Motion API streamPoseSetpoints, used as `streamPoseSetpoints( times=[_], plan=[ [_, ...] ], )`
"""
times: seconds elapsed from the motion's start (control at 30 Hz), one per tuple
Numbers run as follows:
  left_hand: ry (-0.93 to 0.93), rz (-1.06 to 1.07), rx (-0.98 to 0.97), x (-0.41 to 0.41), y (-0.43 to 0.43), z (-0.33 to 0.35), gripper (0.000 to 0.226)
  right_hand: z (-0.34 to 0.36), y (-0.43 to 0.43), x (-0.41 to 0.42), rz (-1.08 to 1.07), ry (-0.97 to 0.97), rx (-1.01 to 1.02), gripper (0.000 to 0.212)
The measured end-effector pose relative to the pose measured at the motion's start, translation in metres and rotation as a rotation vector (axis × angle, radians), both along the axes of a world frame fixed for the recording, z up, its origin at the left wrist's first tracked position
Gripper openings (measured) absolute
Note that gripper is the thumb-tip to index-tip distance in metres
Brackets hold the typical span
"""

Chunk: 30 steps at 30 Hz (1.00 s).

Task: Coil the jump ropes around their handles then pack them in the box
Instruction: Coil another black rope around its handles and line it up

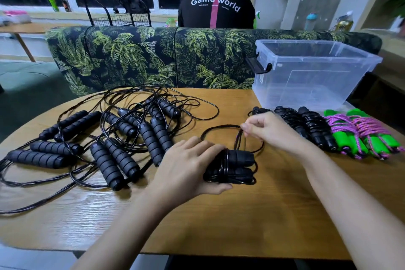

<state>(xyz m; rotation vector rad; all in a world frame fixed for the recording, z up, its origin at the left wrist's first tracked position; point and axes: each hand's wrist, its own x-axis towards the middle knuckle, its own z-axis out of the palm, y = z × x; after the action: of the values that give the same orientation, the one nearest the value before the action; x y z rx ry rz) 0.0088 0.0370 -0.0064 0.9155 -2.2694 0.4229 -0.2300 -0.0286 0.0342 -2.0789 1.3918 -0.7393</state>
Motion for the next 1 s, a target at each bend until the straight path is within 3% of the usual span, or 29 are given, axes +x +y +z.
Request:
streamPoseSetpoints(
  times=[0.17,0.3,0.43,0.53,0.7,0.77,1.0],
  plan=[
    [-0.070,0.163,-0.102,-0.012,-0.004,-0.001,0.069,0.022,0.031,0.024,-0.056,0.084,-0.261,0.036],
    [-0.101,0.236,-0.120,-0.013,-0.010,-0.004,0.069,0.007,0.068,0.041,-0.107,0.353,-0.608,0.038],
    [-0.096,0.293,-0.084,-0.012,-0.012,-0.008,0.071,-0.011,0.088,0.042,-0.101,0.475,-0.686,0.040],
    [-0.069,0.345,-0.080,-0.012,-0.015,-0.003,0.079,-0.017,0.100,0.043,-0.193,0.410,-0.630,0.032],
    [0.008,0.393,-0.024,-0.009,-0.018,0.010,0.091,-0.022,0.103,0.040,-0.251,0.005,-0.226,0.023],
    [0.093,0.385,0.015,-0.009,-0.018,0.016,0.093,-0.020,0.103,0.042,-0.228,-0.116,-0.155,0.018],
    [0.331,0.347,0.279,-0.015,-0.008,0.032,0.095,-0.019,0.093,0.052,-0.225,-0.478,0.153,0.003]
  ],
)
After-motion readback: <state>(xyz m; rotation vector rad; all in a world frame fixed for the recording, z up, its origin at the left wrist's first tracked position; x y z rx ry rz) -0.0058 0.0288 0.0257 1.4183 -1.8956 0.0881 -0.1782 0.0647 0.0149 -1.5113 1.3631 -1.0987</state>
